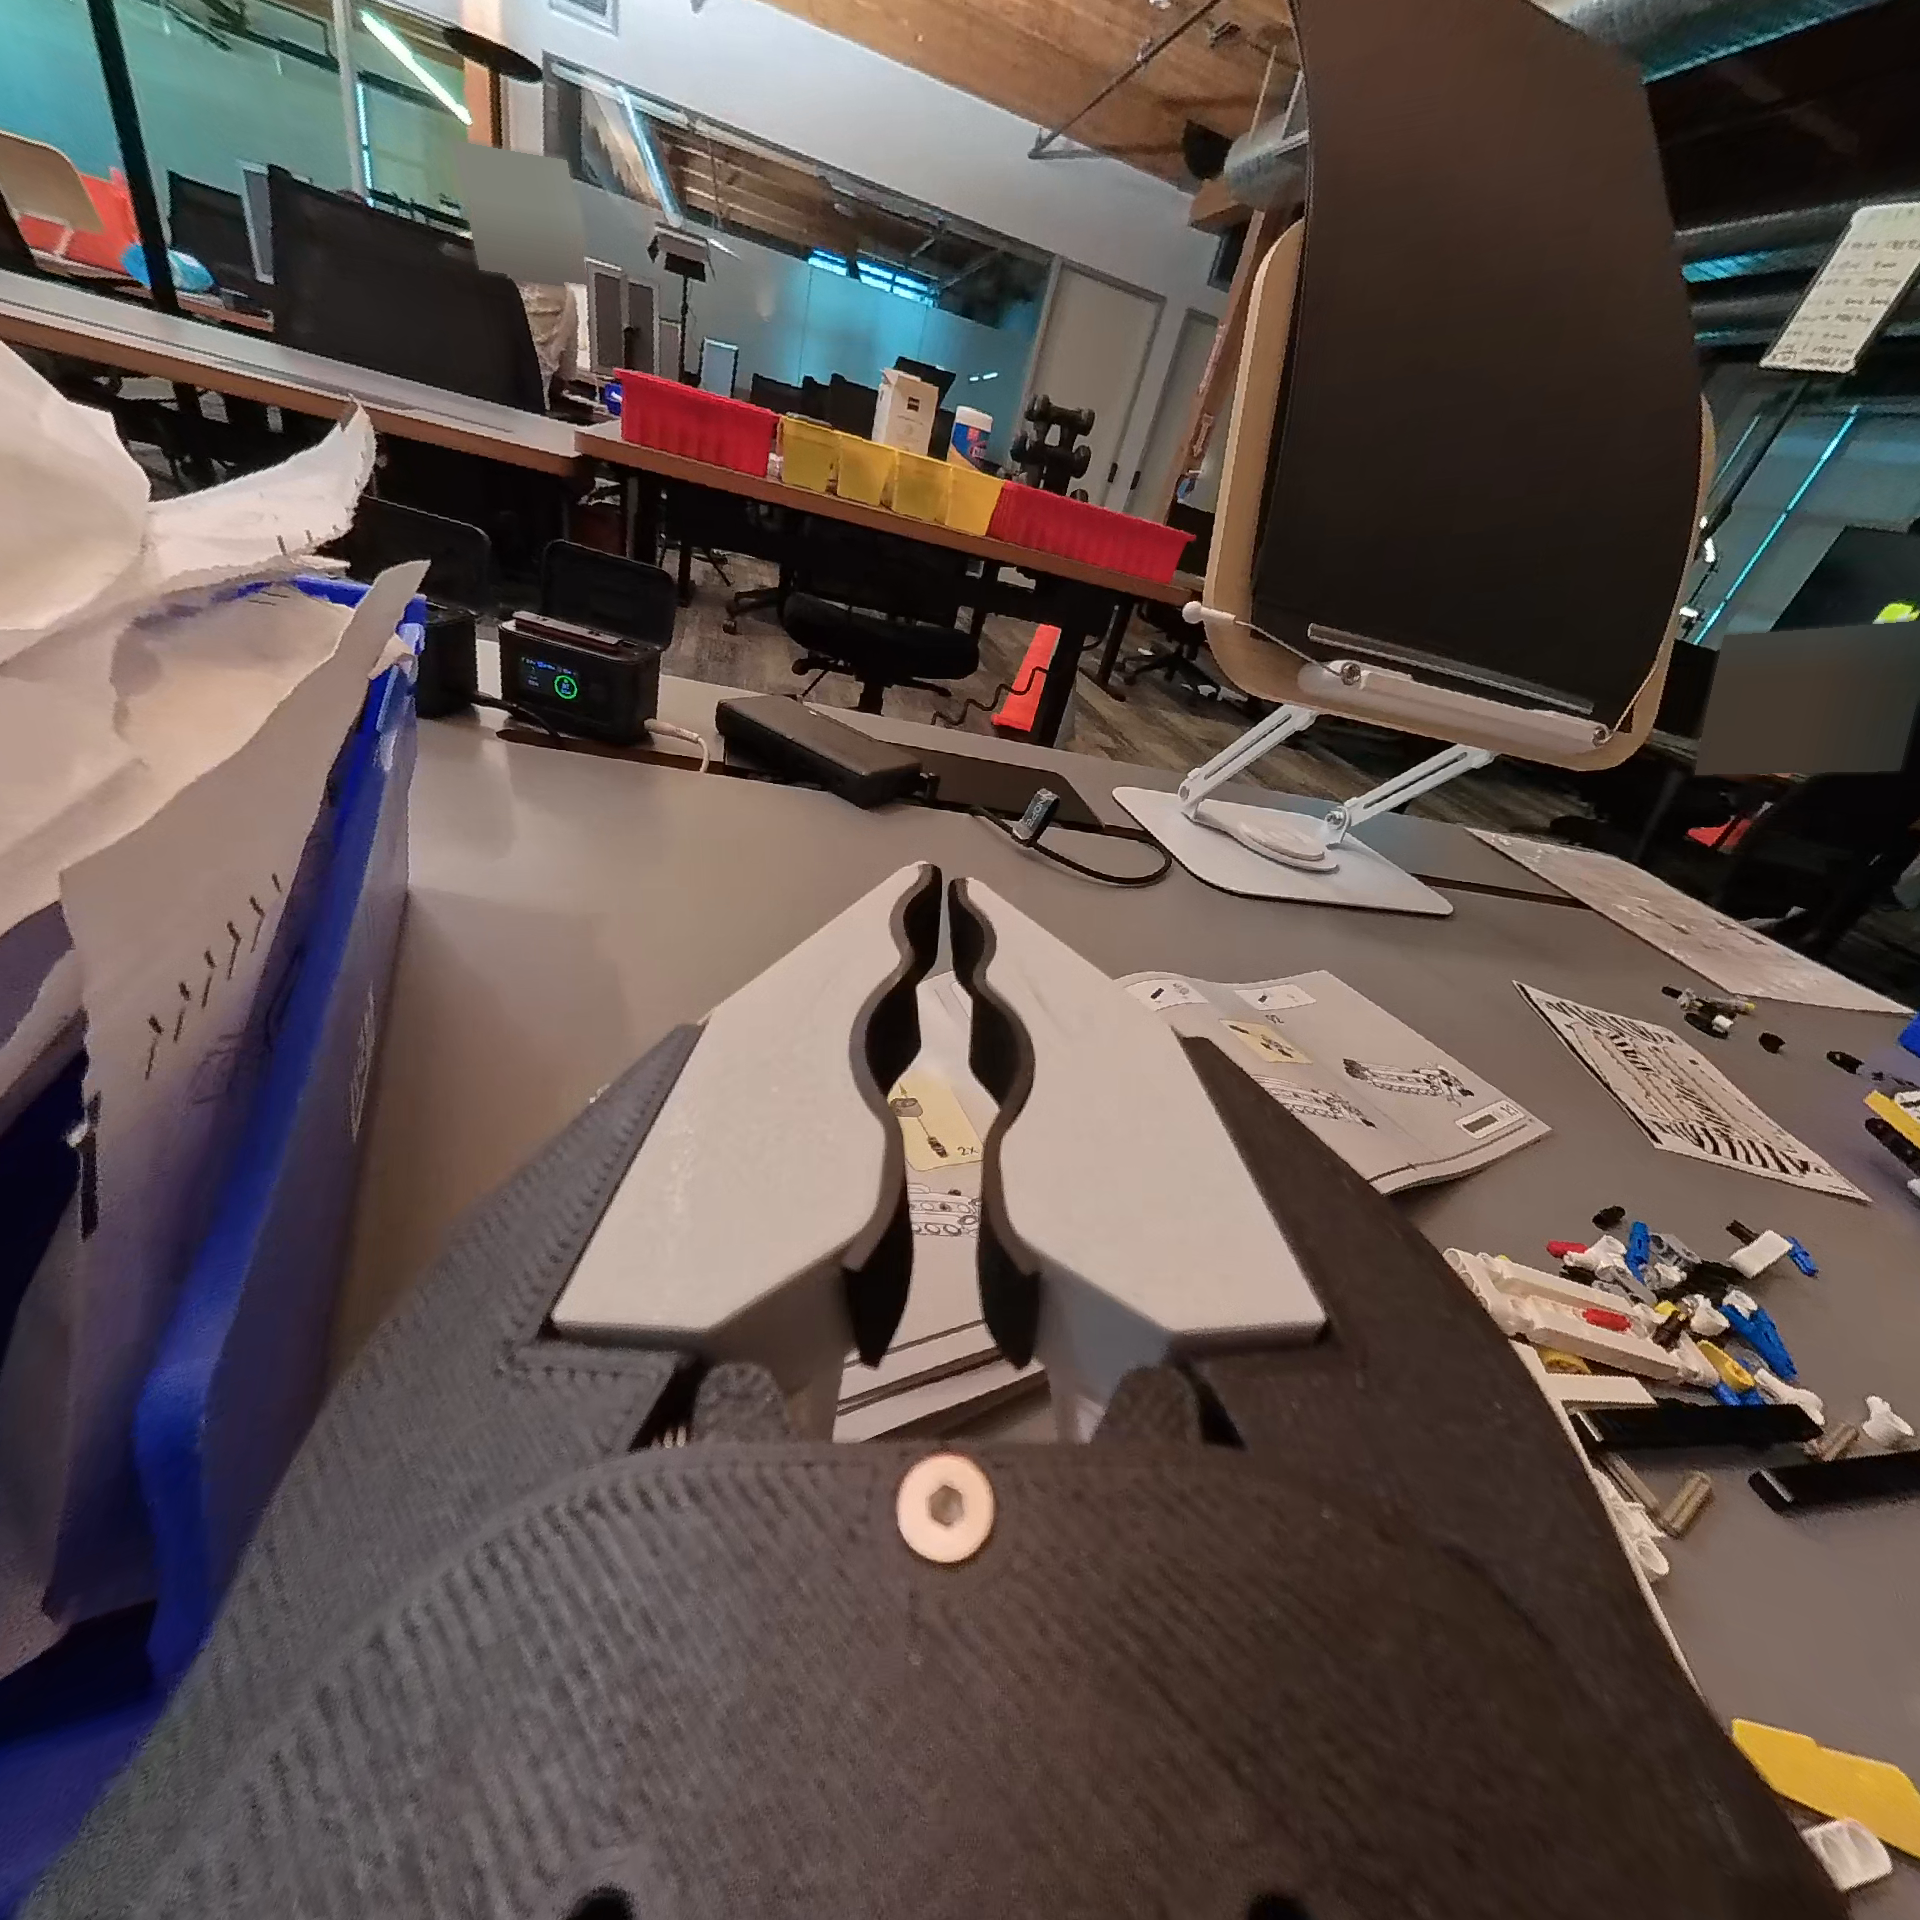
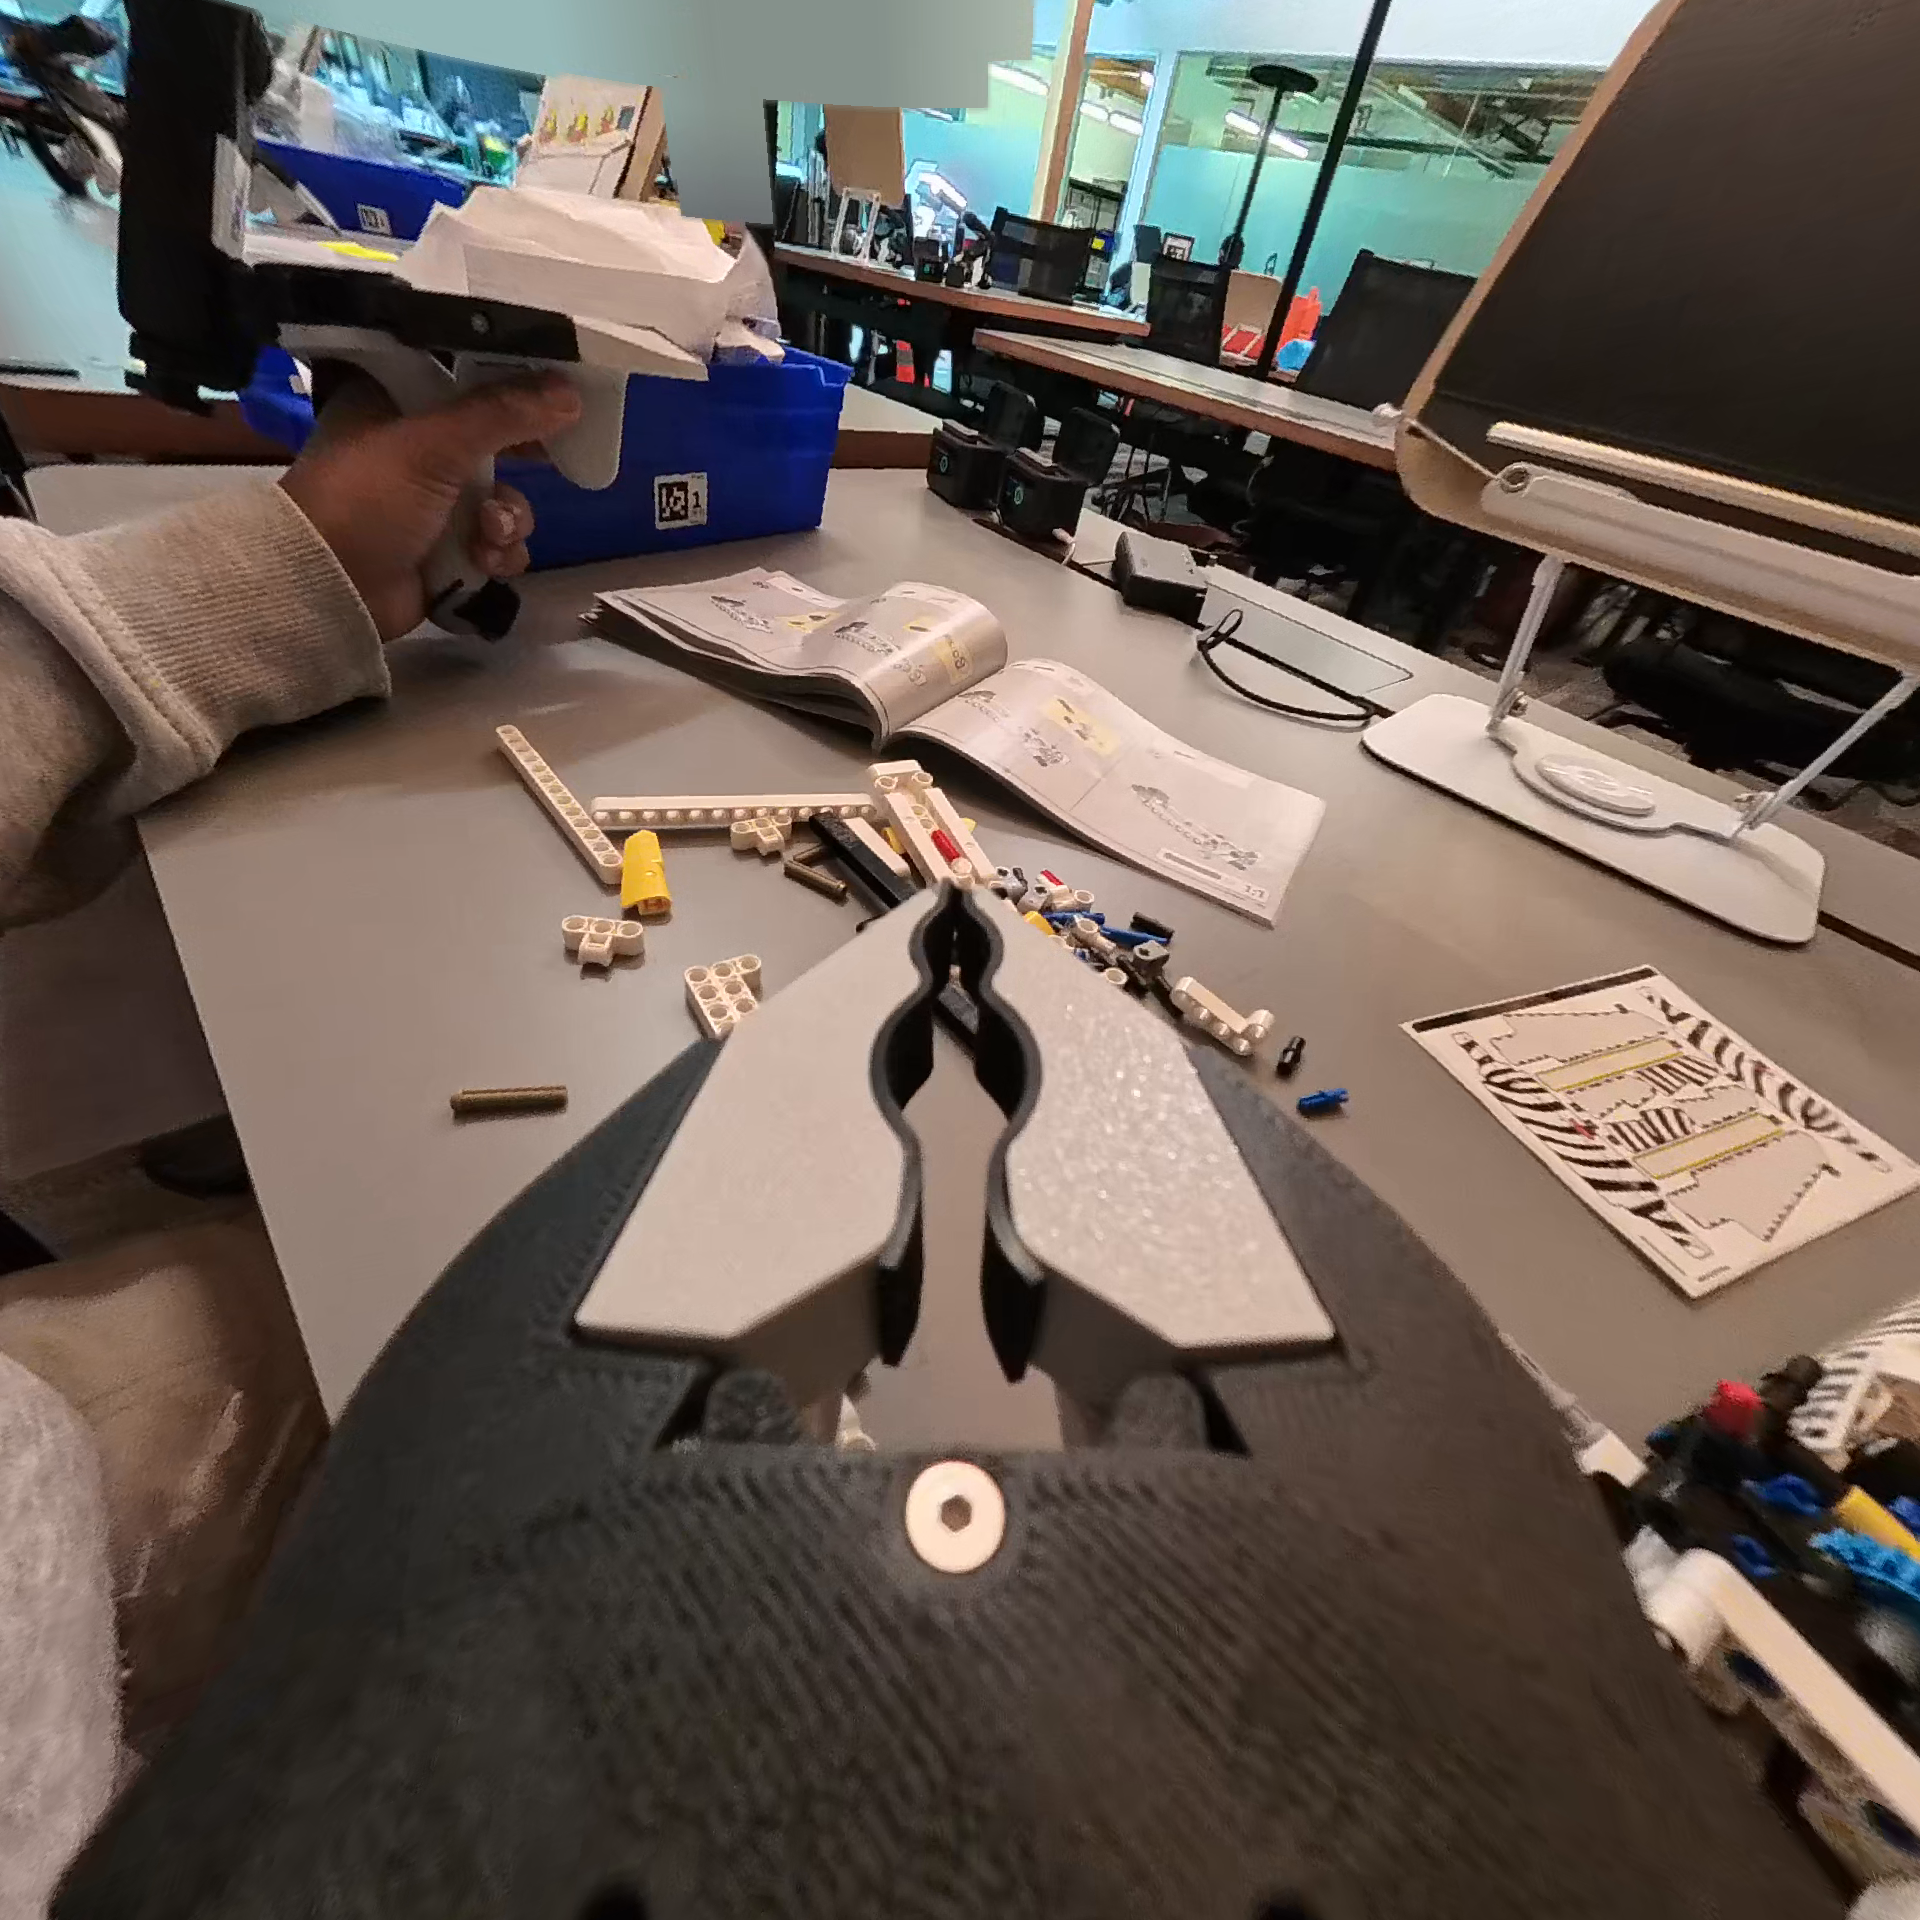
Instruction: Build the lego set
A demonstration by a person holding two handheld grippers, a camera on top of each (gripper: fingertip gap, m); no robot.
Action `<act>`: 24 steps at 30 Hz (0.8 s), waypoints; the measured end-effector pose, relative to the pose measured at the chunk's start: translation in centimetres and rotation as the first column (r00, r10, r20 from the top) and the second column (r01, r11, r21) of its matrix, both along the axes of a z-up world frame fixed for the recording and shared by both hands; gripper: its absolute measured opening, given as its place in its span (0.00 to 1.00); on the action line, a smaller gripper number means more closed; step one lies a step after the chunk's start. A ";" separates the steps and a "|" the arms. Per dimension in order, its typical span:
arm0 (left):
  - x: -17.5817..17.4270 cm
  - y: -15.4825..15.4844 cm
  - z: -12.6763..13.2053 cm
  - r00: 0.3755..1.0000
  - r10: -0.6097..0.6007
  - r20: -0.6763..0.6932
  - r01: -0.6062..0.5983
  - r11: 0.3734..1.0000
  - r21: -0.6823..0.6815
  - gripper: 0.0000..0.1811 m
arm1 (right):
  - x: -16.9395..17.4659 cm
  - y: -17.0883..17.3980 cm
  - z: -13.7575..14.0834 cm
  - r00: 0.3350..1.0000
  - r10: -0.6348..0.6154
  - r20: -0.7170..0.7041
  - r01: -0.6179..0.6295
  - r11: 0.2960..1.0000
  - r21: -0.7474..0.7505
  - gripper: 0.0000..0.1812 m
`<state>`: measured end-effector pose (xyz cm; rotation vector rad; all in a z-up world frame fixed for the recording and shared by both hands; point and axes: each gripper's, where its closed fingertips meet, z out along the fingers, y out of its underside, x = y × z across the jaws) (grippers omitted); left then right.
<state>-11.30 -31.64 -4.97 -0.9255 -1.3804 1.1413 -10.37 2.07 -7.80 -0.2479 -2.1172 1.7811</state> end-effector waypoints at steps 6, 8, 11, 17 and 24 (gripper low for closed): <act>-0.2 0.2 -0.2 1.000 -0.016 0.004 0.016 1.000 0.010 0.00 | -0.4 0.4 0.5 0.999 0.001 0.046 0.001 0.999 -0.051 0.00; -0.2 0.3 -0.2 1.000 -0.023 0.006 0.023 1.000 0.012 0.01 | -0.5 0.5 0.5 0.999 0.001 0.050 0.001 0.999 -0.055 0.00; -0.2 0.3 -0.2 1.000 -0.022 0.009 0.022 1.000 0.004 0.01 | -0.4 0.4 0.4 0.999 0.001 0.045 0.001 0.999 -0.049 0.00; -0.4 0.5 -0.3 1.000 -0.025 0.017 0.025 1.000 -0.007 0.01 | -0.4 0.3 0.4 0.999 0.002 0.042 0.000 0.999 -0.043 0.00; -0.4 0.6 -0.4 0.999 -0.036 0.019 0.036 0.999 0.002 0.02 | -0.4 0.4 0.4 0.999 0.002 0.040 0.000 0.999 -0.046 0.00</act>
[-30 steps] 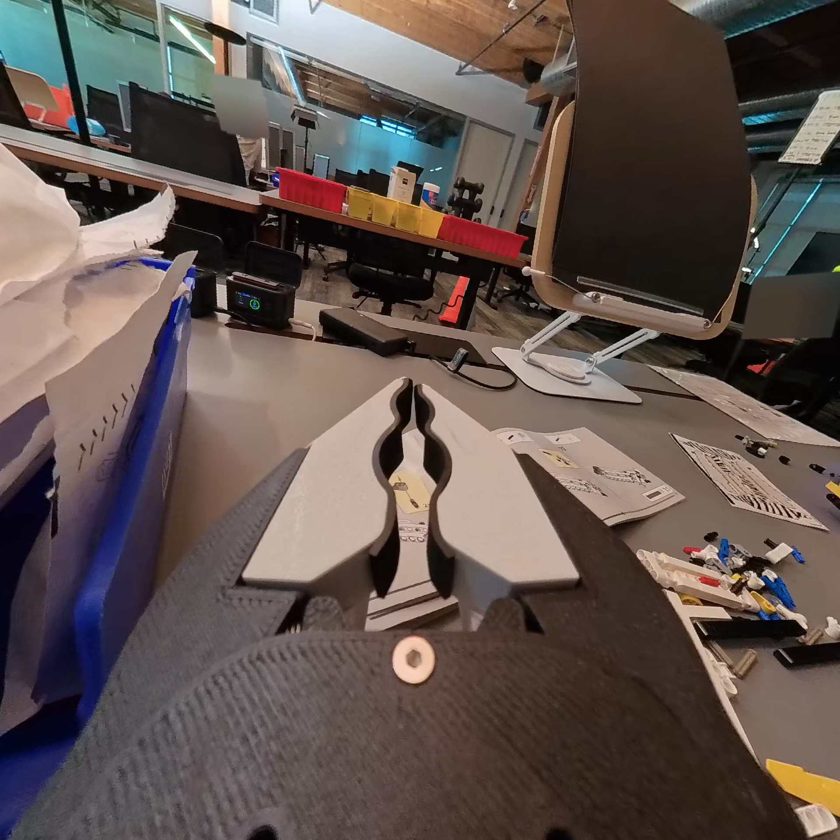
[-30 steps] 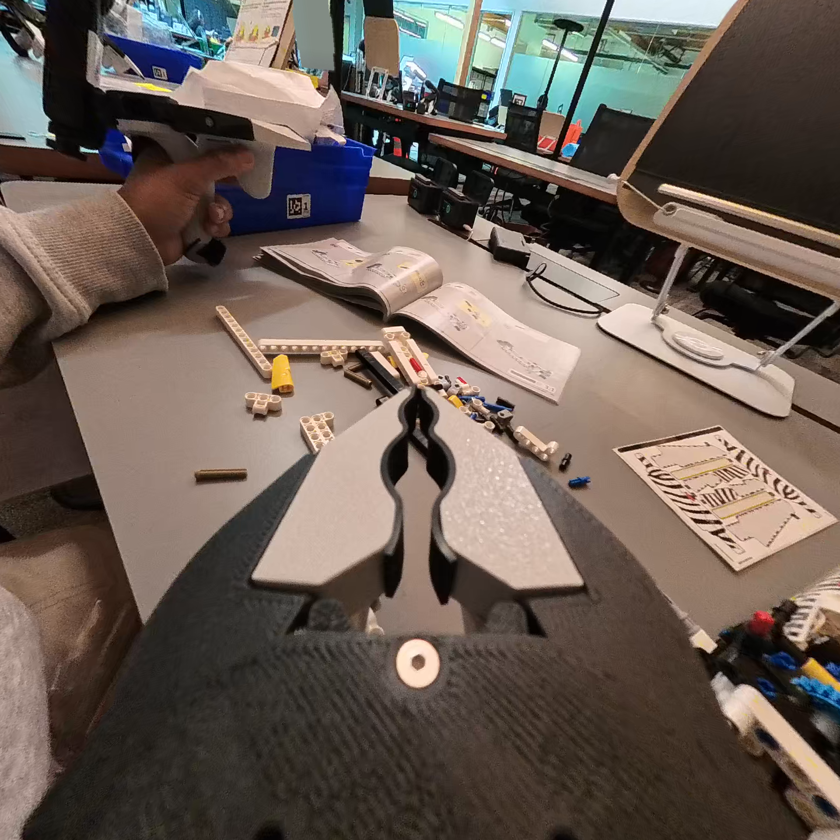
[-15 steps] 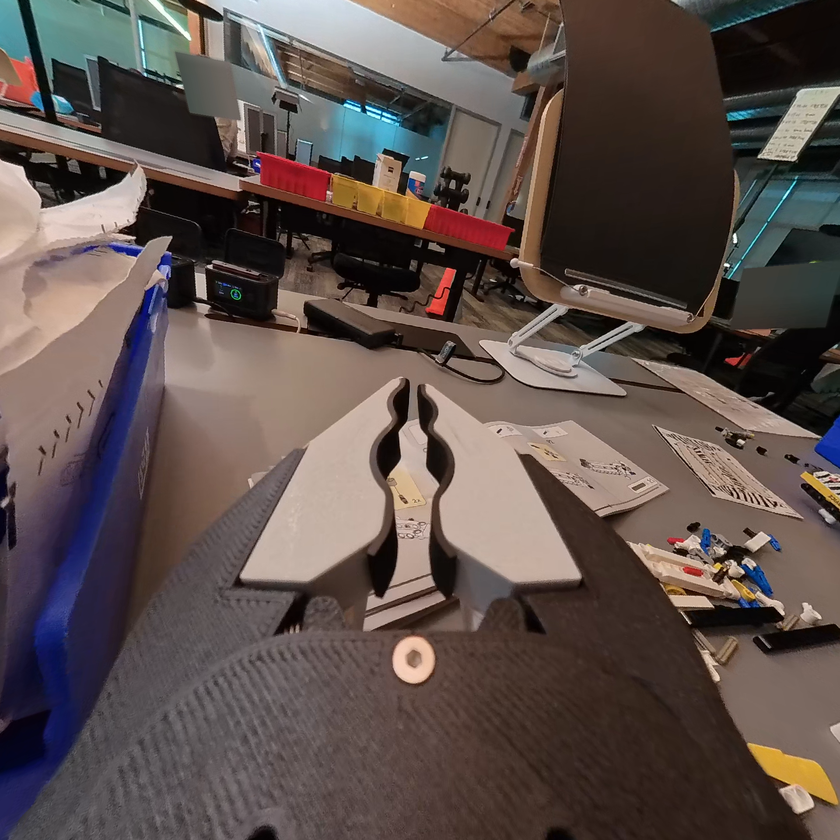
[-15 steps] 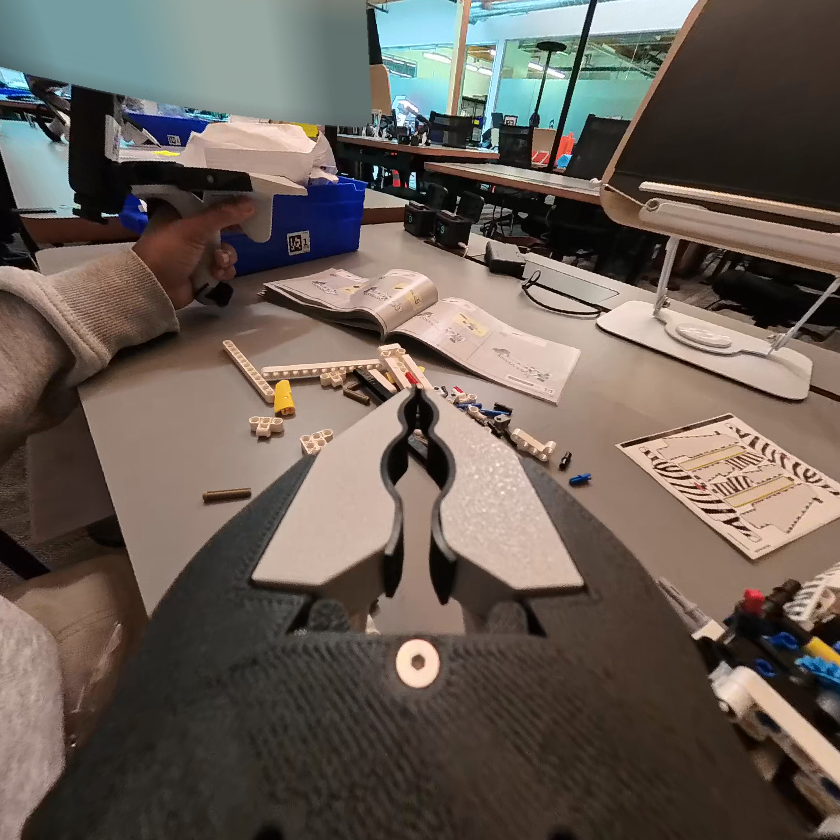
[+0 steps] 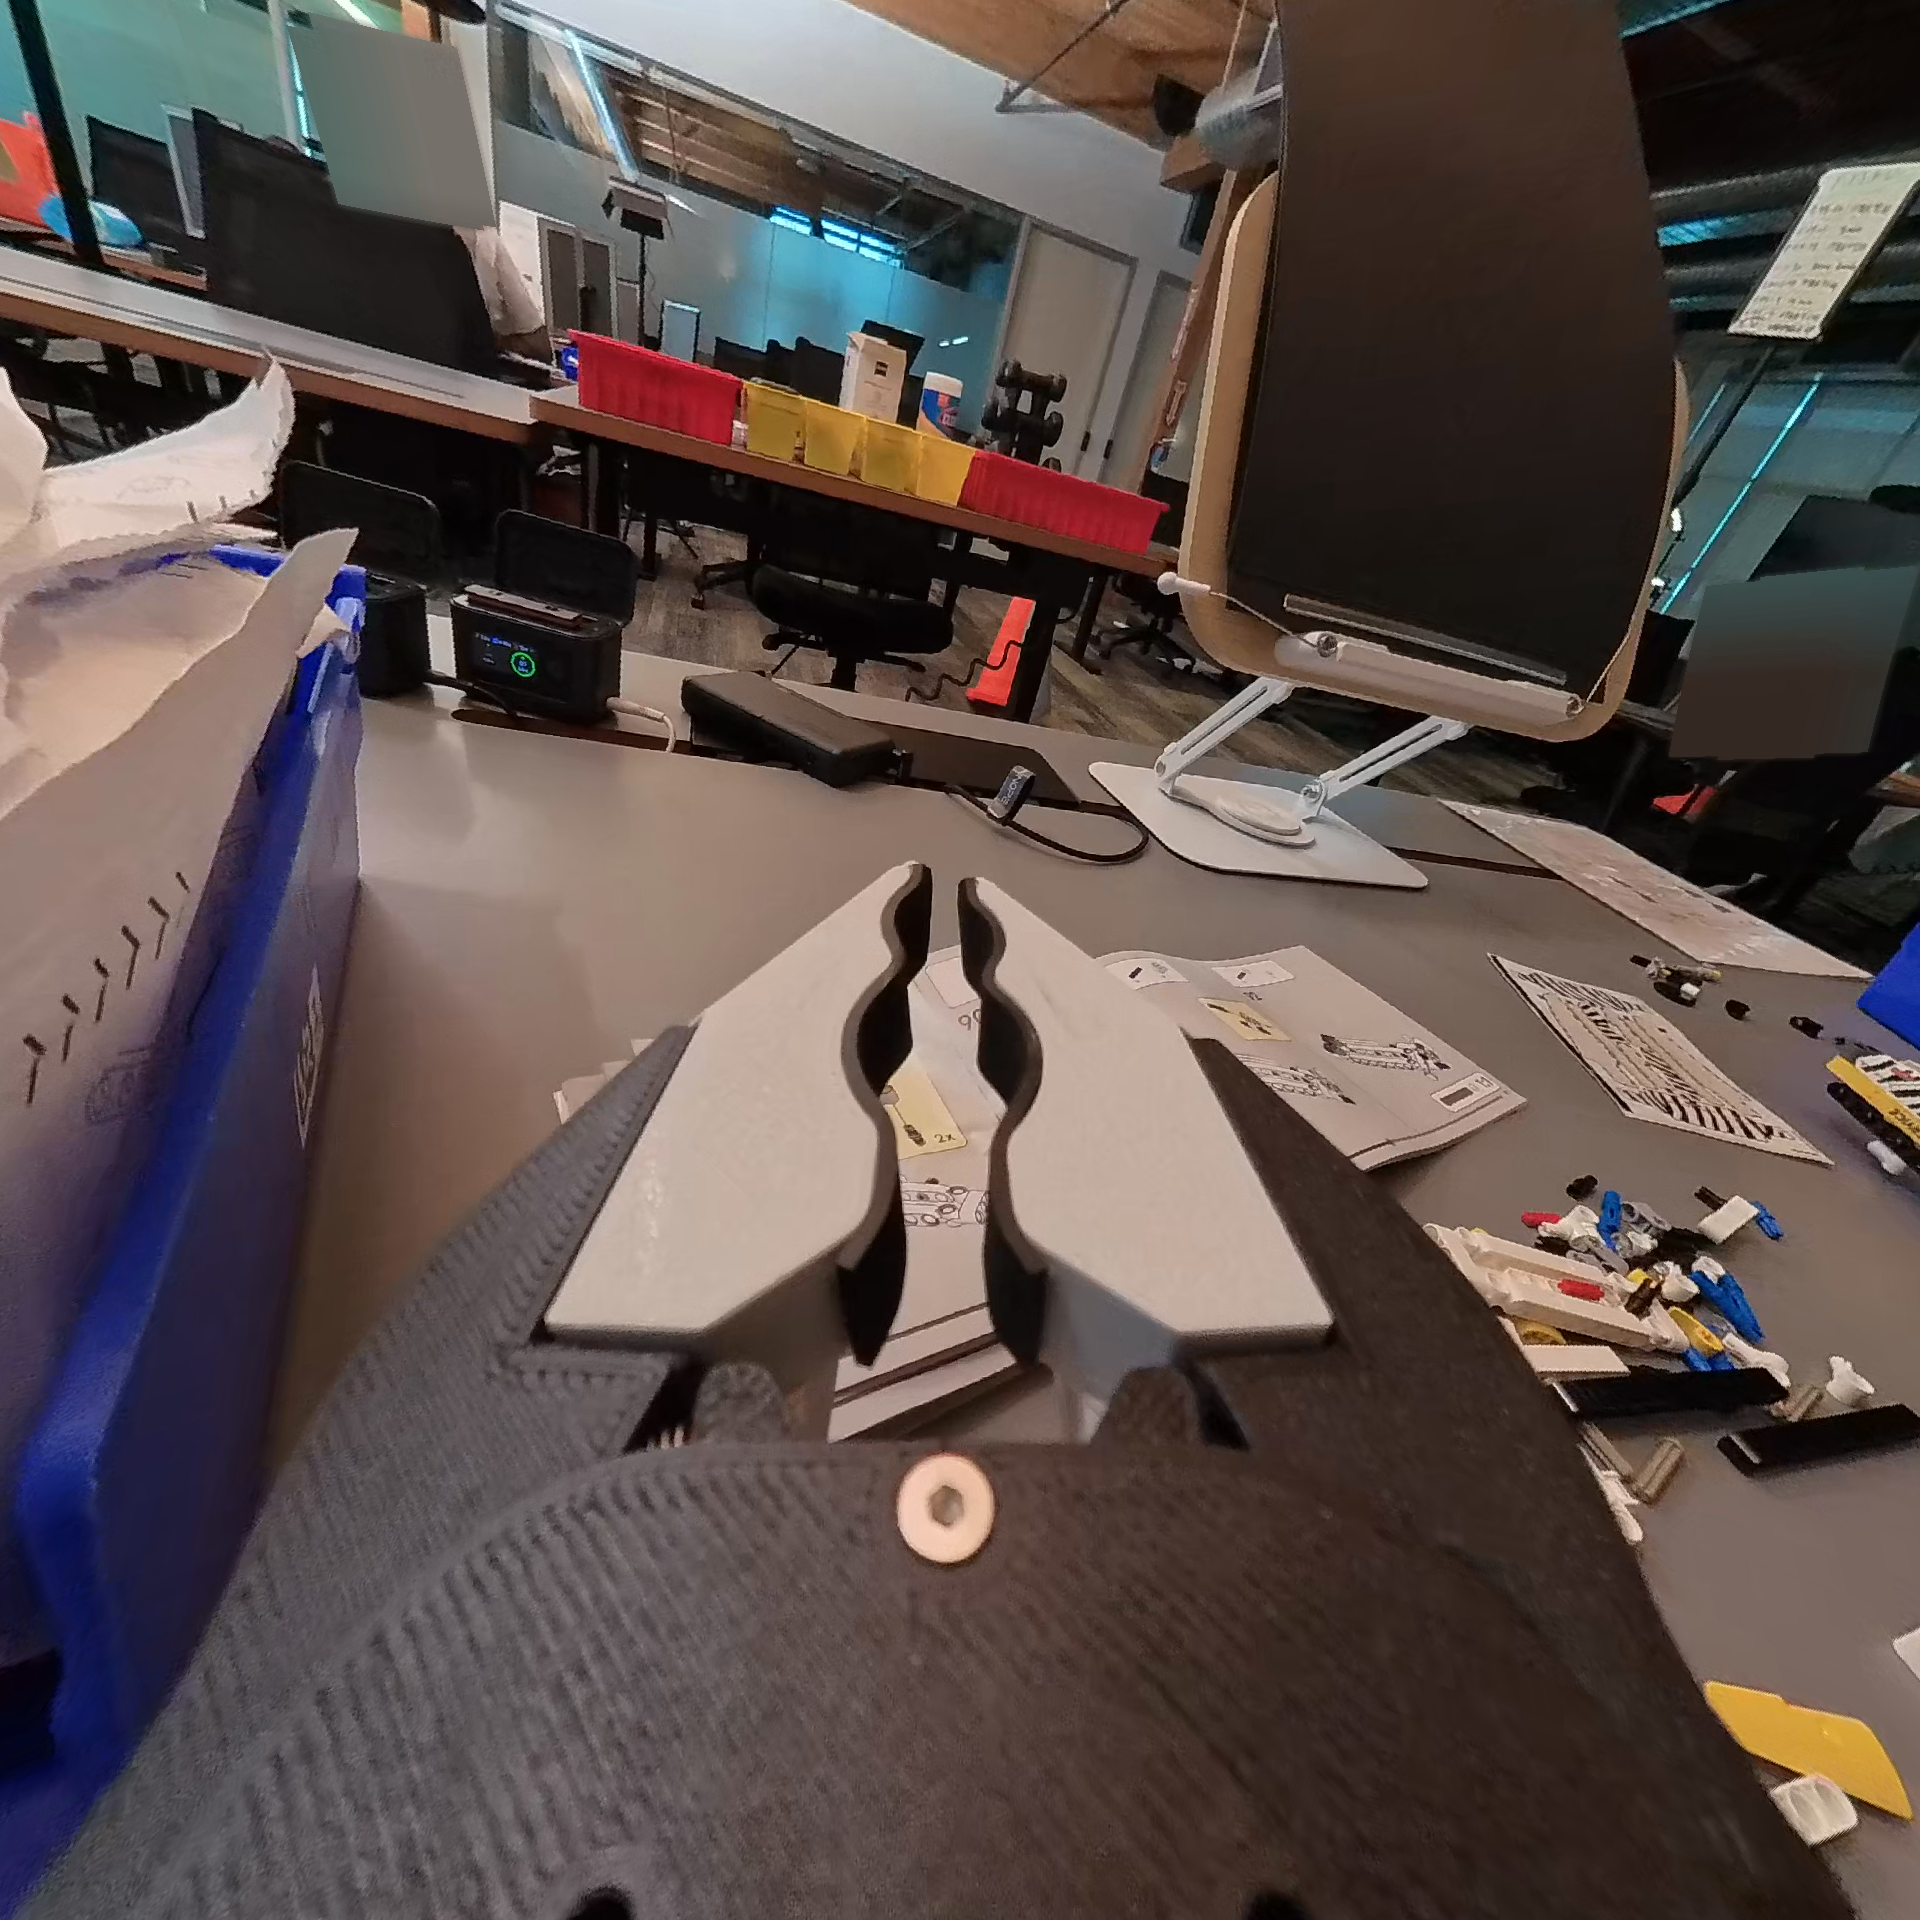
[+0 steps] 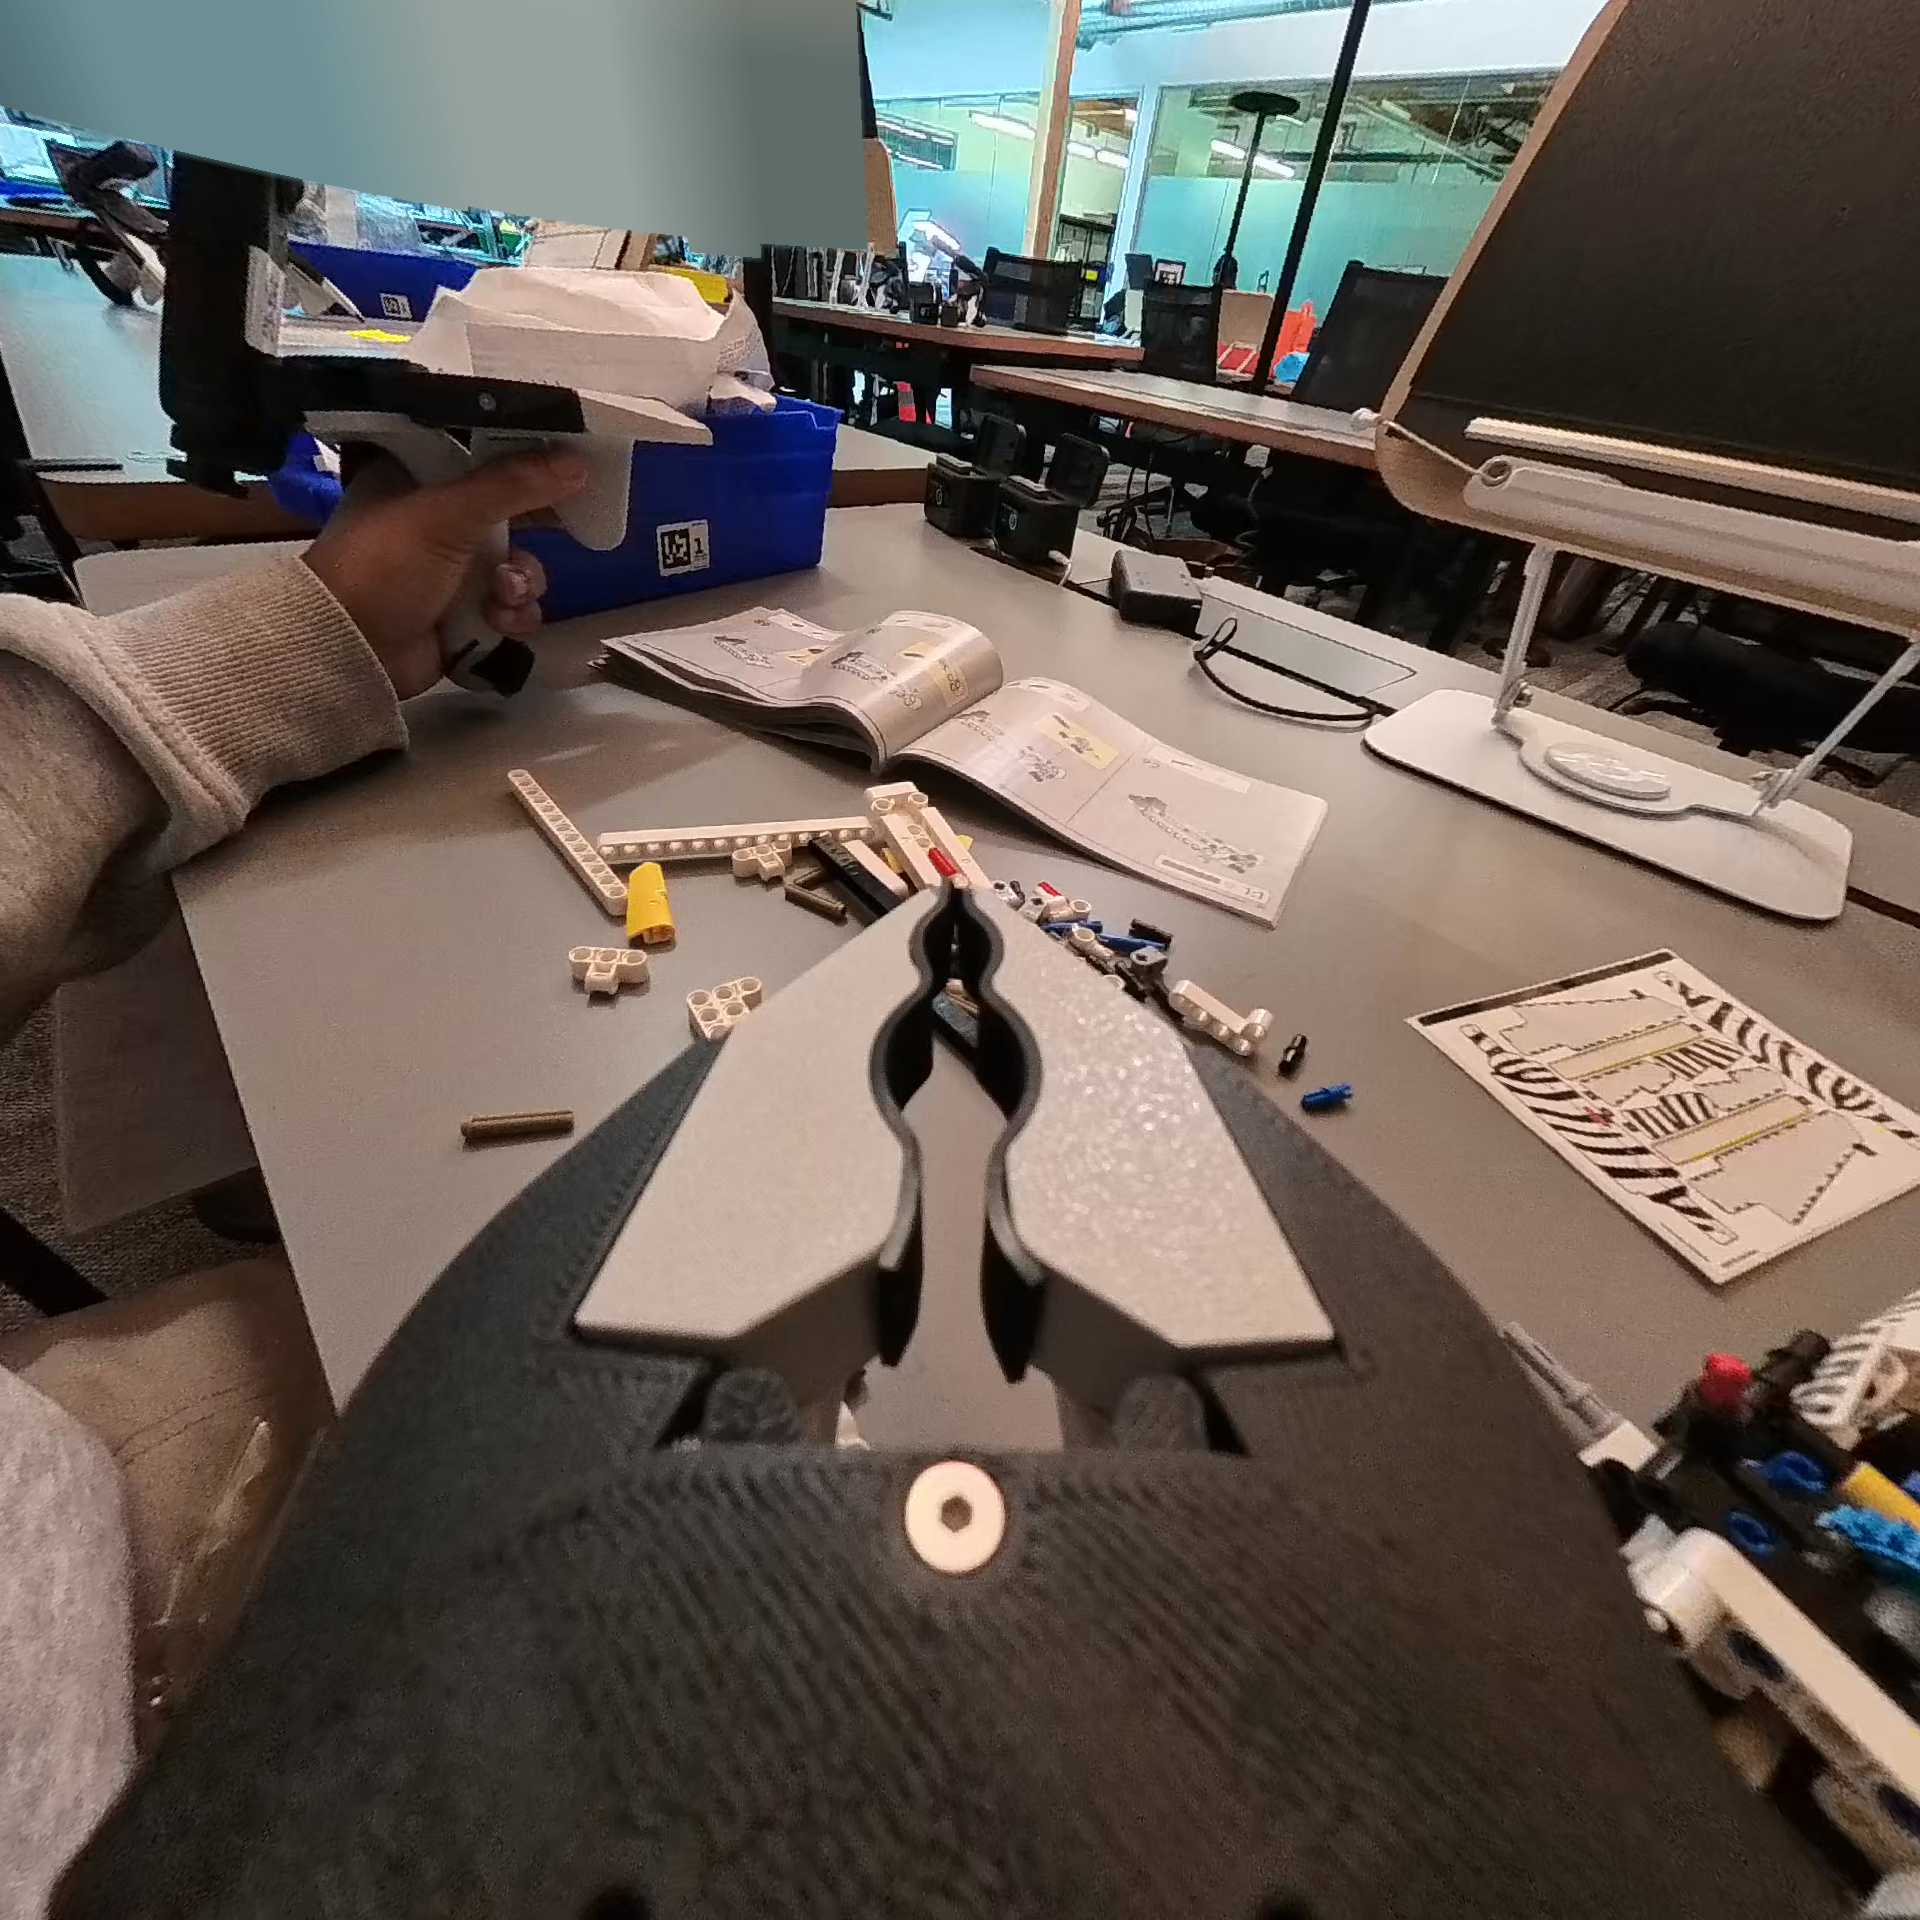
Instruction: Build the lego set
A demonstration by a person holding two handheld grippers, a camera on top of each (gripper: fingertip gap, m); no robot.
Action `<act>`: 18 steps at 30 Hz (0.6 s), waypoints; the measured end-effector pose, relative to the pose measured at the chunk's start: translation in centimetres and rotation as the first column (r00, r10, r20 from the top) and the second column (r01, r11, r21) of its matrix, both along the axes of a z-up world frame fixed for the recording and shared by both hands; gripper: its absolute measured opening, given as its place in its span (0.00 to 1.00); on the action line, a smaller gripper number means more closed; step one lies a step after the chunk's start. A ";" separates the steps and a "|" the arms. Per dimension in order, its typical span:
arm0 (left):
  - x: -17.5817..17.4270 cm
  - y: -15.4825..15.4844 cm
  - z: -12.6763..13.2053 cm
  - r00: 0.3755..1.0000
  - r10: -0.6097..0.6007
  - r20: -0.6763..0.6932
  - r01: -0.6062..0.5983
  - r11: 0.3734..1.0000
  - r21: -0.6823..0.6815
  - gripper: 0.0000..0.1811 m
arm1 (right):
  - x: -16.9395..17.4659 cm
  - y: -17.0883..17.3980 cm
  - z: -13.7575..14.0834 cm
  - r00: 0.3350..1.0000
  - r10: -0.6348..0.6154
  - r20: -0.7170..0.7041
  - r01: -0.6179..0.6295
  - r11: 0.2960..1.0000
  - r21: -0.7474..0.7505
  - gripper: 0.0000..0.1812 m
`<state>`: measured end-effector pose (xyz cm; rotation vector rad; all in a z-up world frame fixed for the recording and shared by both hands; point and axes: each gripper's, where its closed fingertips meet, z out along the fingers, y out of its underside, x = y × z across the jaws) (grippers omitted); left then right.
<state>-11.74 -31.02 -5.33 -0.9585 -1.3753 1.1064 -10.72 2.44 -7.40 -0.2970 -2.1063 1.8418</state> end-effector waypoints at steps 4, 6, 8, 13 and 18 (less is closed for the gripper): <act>0.0 0.0 0.1 1.000 0.004 -0.003 -0.004 1.000 -0.007 0.02 | 0.0 0.0 0.0 1.000 0.000 -0.003 0.000 1.000 0.000 0.00; 0.0 0.0 0.1 1.000 0.004 -0.003 -0.004 1.000 -0.005 0.02 | 0.0 0.0 0.0 1.000 0.000 -0.003 0.000 1.000 0.000 0.00; 0.0 0.0 0.1 1.000 0.004 -0.005 -0.004 1.000 -0.004 0.02 | 0.0 0.0 0.0 1.000 0.001 -0.004 -0.001 1.000 0.002 0.00; 0.0 0.0 0.1 1.000 0.001 -0.002 -0.001 1.000 -0.003 0.02 | 0.1 -0.1 -0.1 1.000 0.001 -0.010 -0.001 1.000 0.009 0.00; 0.0 0.1 0.0 1.000 -0.002 -0.001 0.002 1.000 0.000 0.02 | 0.1 -0.1 -0.1 1.000 0.001 -0.016 -0.001 1.000 0.013 0.00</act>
